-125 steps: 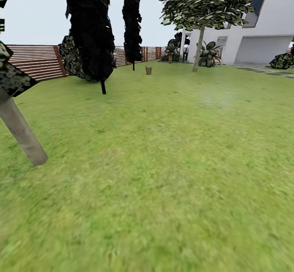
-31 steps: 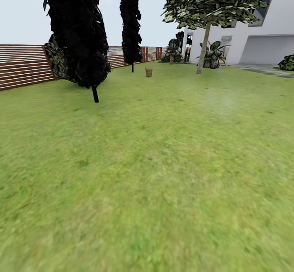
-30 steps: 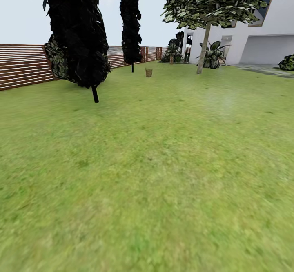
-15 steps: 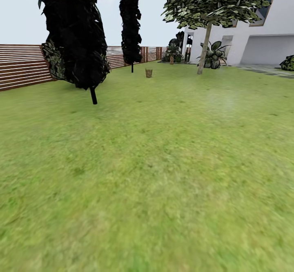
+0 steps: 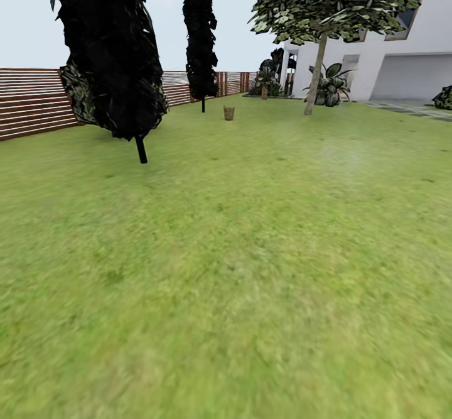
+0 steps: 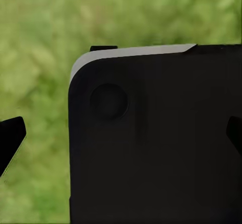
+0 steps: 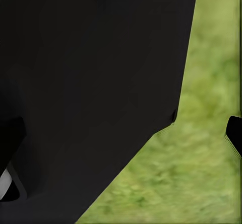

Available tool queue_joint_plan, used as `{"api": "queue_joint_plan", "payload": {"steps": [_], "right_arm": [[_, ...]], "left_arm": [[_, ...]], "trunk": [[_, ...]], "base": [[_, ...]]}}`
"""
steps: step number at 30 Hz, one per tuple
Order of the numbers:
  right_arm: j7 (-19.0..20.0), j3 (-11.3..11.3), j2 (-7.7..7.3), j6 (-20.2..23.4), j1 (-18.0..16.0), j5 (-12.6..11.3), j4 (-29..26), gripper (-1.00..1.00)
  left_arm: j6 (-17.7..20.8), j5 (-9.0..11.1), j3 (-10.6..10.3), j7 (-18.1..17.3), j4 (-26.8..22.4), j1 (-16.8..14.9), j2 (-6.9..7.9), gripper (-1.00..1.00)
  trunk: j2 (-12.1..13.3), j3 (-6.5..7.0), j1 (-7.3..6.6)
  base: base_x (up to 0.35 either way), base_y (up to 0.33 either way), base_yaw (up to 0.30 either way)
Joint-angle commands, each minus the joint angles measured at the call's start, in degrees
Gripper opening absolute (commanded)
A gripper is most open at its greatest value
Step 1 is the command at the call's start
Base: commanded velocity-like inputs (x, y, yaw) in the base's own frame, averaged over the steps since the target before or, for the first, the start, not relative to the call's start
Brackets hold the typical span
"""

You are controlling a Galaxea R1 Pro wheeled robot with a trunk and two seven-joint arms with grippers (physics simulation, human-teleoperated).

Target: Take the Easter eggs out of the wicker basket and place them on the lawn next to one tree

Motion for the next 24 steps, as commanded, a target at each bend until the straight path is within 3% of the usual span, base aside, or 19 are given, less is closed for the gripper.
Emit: {"api": "queue_joint_plan", "payload": {"steps": [1,24], "right_arm": [[0.1,-0.1,-0.02,0.0,0.0,0.0,0.0,1.00],[0.1,-0.2,-0.03,0.0,0.0,-0.1,0.0,1.00]], "left_arm": [[-0.2,0.0,-0.1,0.0,0.0,0.0,0.01,1.00],[-0.3,0.0,0.0,0.0,0.0,0.0,0.04,1.00]], "trunk": [[0.0,-0.04,0.04],[0.0,-0.04,0.04]], "base": [[0.340,0.000,0.000],[0.340,0.000,0.000]]}}
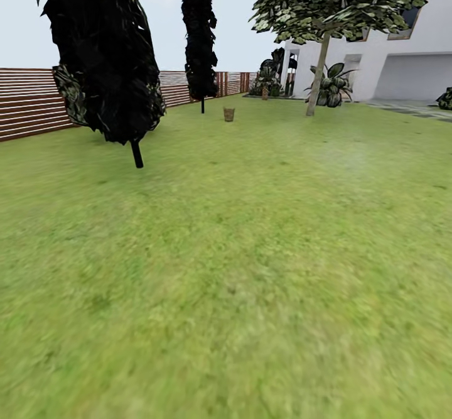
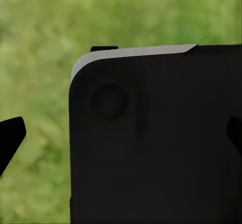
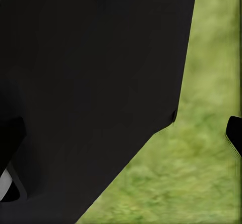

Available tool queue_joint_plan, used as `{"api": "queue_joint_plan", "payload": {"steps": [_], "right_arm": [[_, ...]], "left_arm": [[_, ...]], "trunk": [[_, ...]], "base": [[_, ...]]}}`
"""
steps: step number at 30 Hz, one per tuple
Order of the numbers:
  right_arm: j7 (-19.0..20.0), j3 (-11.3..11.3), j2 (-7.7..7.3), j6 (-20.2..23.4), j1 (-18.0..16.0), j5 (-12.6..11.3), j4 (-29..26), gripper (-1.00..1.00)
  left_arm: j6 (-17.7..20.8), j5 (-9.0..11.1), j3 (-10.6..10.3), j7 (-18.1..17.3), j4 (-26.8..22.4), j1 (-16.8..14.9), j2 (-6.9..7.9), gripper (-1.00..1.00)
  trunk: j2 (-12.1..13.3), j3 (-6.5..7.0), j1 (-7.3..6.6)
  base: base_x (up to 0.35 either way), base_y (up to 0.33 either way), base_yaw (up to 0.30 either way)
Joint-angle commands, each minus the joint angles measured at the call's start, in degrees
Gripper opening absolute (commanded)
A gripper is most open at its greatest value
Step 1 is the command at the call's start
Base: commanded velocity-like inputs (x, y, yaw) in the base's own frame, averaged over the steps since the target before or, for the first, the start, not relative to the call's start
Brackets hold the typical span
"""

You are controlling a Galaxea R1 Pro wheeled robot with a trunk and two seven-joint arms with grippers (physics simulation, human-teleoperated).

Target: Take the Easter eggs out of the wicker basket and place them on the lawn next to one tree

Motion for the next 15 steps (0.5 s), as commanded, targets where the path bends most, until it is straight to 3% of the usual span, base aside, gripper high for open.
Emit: {"api": "queue_joint_plan", "payload": {"steps": [1,15], "right_arm": [[0.1,0.0,0.00,0.0,0.0,0.0,0.0,1.00],[0.1,0.0,0.00,0.0,0.0,0.0,0.0,1.00]], "left_arm": [[-0.2,0.0,0.0,0.0,0.0,0.0,0.00,1.00],[-0.2,0.0,-0.1,0.0,0.0,0.0,0.00,1.00]], "trunk": [[0.0,-0.04,0.04],[0.0,-0.04,0.04]], "base": [[0.340,0.000,0.000],[0.340,0.000,0.000]]}}
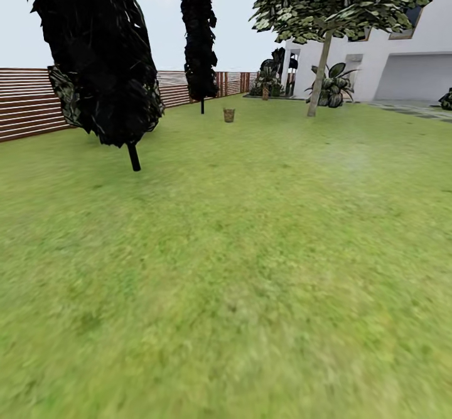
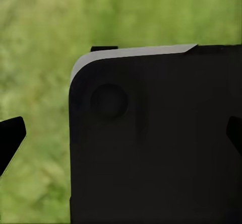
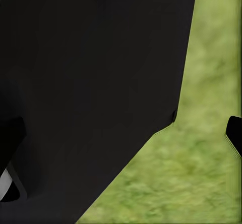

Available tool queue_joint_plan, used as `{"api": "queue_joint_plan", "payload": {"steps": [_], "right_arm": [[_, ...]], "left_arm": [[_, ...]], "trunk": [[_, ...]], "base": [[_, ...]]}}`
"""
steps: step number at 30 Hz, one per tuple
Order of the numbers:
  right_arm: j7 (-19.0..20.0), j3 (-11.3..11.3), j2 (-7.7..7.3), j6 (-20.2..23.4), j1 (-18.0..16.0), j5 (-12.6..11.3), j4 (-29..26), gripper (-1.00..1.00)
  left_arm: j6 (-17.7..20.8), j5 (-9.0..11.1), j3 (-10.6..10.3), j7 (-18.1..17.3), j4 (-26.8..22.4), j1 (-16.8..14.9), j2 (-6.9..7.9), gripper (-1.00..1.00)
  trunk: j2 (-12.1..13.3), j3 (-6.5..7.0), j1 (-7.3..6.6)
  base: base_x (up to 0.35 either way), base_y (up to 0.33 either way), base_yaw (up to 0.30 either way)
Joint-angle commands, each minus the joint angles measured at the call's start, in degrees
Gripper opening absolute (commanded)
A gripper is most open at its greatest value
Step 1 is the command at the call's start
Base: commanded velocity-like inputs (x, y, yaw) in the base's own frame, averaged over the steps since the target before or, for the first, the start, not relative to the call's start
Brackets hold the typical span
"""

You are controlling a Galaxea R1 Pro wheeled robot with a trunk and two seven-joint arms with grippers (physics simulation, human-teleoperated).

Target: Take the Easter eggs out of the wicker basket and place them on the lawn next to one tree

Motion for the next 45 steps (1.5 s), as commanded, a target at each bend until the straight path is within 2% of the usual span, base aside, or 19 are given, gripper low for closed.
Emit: {"api": "queue_joint_plan", "payload": {"steps": [1,45], "right_arm": [[0.1,0.0,0.00,0.0,0.0,0.0,0.0,1.00],[0.1,-0.1,0.00,0.0,0.0,-0.1,0.0,1.00]], "left_arm": [[-0.2,0.0,0.0,0.0,0.0,0.0,0.00,1.00],[-0.2,-0.1,-0.1,0.0,0.0,0.0,0.00,1.00]], "trunk": [[0.0,-0.04,0.04],[0.0,-0.04,0.04]], "base": [[0.340,0.000,0.000],[0.341,0.000,0.000]]}}
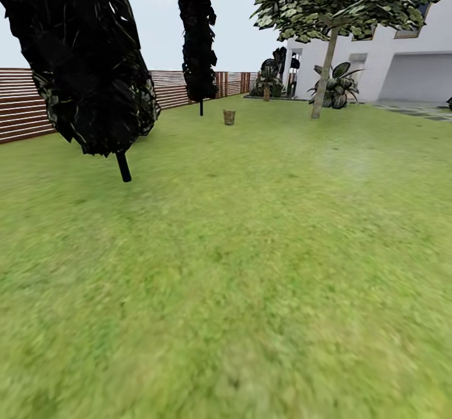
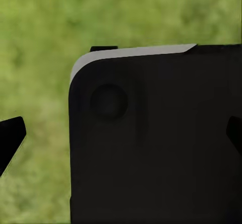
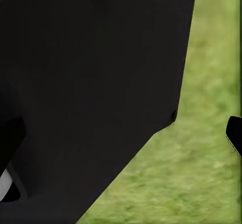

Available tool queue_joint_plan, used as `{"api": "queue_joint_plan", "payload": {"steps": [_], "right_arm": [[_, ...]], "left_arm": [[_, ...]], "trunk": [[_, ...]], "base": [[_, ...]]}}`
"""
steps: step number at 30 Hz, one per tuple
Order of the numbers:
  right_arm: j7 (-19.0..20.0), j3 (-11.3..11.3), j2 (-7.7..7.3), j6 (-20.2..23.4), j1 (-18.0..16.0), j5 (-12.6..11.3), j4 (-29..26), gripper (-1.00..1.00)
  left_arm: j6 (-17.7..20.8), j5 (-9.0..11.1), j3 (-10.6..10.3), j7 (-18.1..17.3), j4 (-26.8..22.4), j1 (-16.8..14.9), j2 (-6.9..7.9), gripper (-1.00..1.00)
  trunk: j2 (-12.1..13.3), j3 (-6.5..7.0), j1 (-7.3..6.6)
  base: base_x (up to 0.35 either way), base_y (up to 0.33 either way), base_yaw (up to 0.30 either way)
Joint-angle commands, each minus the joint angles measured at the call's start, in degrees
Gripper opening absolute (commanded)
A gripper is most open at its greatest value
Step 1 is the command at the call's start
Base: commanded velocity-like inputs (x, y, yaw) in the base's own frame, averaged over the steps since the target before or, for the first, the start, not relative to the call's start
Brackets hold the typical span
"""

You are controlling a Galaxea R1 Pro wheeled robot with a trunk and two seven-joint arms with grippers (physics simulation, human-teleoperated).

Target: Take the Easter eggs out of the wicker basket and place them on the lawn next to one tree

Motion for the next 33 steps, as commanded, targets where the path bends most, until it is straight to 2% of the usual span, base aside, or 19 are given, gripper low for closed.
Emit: {"api": "queue_joint_plan", "payload": {"steps": [1,33], "right_arm": [[0.1,0.0,0.00,0.0,0.0,0.0,0.0,1.00],[0.1,0.0,0.06,0.0,0.0,0.0,0.0,1.00]], "left_arm": [[-0.2,0.0,-0.1,0.0,0.0,0.0,0.00,1.00],[-0.2,0.0,0.0,0.0,0.0,0.0,-0.03,1.00]], "trunk": [[0.0,-0.04,0.04],[0.0,-0.04,0.04]], "base": [[0.341,0.000,0.000],[0.341,0.000,0.000]]}}
